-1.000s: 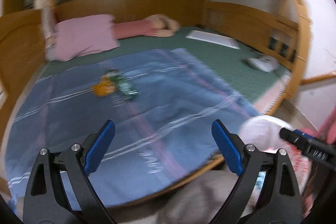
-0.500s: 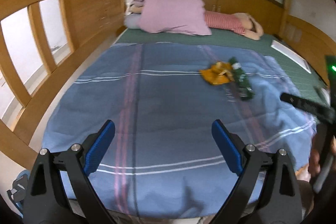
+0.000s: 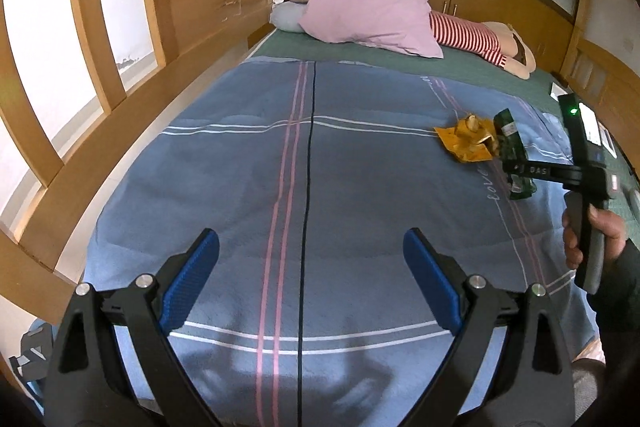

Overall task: Collect trash
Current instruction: 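Return the right tool to the bed and grasp the green wafer bag, then grasp the yellow chip bag with the left tool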

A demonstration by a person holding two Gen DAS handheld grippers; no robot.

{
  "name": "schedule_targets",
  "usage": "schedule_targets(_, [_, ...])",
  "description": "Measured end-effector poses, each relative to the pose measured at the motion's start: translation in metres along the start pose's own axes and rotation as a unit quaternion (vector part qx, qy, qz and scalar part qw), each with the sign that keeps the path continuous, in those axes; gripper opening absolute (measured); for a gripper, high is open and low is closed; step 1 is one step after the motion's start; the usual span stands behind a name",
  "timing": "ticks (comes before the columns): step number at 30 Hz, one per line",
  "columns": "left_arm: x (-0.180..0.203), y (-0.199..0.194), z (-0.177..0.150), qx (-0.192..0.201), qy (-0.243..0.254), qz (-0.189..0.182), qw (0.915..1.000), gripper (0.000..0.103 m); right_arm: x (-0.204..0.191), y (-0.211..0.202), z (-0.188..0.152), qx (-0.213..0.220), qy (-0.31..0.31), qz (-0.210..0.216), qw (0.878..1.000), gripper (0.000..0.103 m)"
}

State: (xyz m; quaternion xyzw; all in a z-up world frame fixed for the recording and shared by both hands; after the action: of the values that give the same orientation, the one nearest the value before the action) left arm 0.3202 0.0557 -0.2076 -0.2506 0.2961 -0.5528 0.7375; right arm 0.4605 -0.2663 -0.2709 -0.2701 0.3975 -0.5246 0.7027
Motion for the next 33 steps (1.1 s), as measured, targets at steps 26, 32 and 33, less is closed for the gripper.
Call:
schedule_targets(26, [0.209, 0.04, 0.056, 0.05, 0.132, -0.108, 0.984, 0.096, 0.03, -0.136, -0.116, 0.12, 0.192, 0.053, 0.973, 0.022])
schedule_targets(32, [0.286, 0.071, 0.063, 0.031, 0.14, -0.119, 0.9824, 0.096, 0.041, -0.142, -0.119, 0.126, 0.19, 0.054, 0.972, 0.022])
schedule_targets(33, [0.296, 0.076, 0.064, 0.034, 0.144, -0.118, 0.9819, 0.096, 0.041, -0.143, -0.119, 0.128, 0.189, 0.055, 0.972, 0.022])
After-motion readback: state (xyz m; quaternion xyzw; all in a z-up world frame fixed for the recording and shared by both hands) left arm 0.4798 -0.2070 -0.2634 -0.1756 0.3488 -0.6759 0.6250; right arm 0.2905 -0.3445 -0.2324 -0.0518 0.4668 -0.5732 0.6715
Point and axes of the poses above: each gripper's, at about its wrist camera, not at the fingertips, and y roughly the way its jaws point, x to its right, z to its top, the point moved 6 cm from there along y, roughly the way its jaws point, and after that the axes turned 15 degrees about z, right-handed, at the moved point
